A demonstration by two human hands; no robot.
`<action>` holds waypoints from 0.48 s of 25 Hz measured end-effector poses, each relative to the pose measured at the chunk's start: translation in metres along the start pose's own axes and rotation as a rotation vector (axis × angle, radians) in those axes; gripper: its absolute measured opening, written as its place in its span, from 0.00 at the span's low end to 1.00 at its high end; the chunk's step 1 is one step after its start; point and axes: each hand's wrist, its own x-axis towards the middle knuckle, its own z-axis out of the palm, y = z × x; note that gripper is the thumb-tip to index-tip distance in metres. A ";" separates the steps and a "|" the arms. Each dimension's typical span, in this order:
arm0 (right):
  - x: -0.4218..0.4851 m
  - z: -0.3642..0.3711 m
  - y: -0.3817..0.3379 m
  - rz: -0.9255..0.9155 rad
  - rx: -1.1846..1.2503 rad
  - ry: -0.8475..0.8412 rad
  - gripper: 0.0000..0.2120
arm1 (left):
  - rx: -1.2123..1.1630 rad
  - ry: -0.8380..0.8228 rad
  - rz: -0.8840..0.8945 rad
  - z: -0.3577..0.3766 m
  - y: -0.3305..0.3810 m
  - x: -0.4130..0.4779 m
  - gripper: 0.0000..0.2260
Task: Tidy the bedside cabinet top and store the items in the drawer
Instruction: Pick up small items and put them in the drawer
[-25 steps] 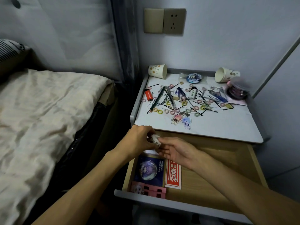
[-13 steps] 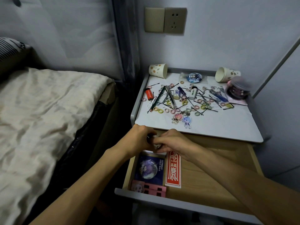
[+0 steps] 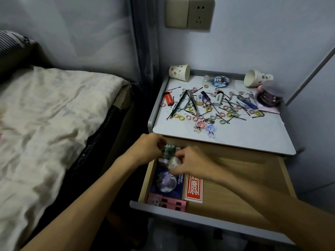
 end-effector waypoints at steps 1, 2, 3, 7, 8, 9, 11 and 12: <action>-0.003 0.008 0.007 -0.101 -0.185 -0.054 0.14 | 0.045 0.030 -0.067 0.001 -0.002 0.000 0.14; -0.007 0.016 0.014 -0.204 -0.335 -0.119 0.14 | 0.080 0.043 -0.135 0.002 -0.003 0.000 0.12; -0.011 0.025 0.019 -0.293 -0.441 -0.183 0.14 | 0.100 0.035 -0.188 0.004 -0.003 0.000 0.11; -0.020 0.047 0.029 -0.418 -0.604 -0.335 0.15 | 0.094 -0.050 -0.224 0.009 -0.002 0.003 0.08; -0.019 0.050 0.032 -0.432 -0.622 -0.331 0.15 | 0.081 -0.055 -0.228 0.009 -0.001 0.004 0.08; -0.020 0.052 0.031 -0.453 -0.641 -0.328 0.15 | 0.071 -0.055 -0.234 0.009 -0.001 0.005 0.08; -0.018 0.054 0.027 -0.503 -0.646 -0.332 0.14 | 0.065 -0.051 -0.239 0.009 -0.001 0.005 0.08; -0.017 0.055 0.028 -0.514 -0.650 -0.355 0.14 | 0.065 -0.052 -0.239 0.009 -0.001 0.005 0.08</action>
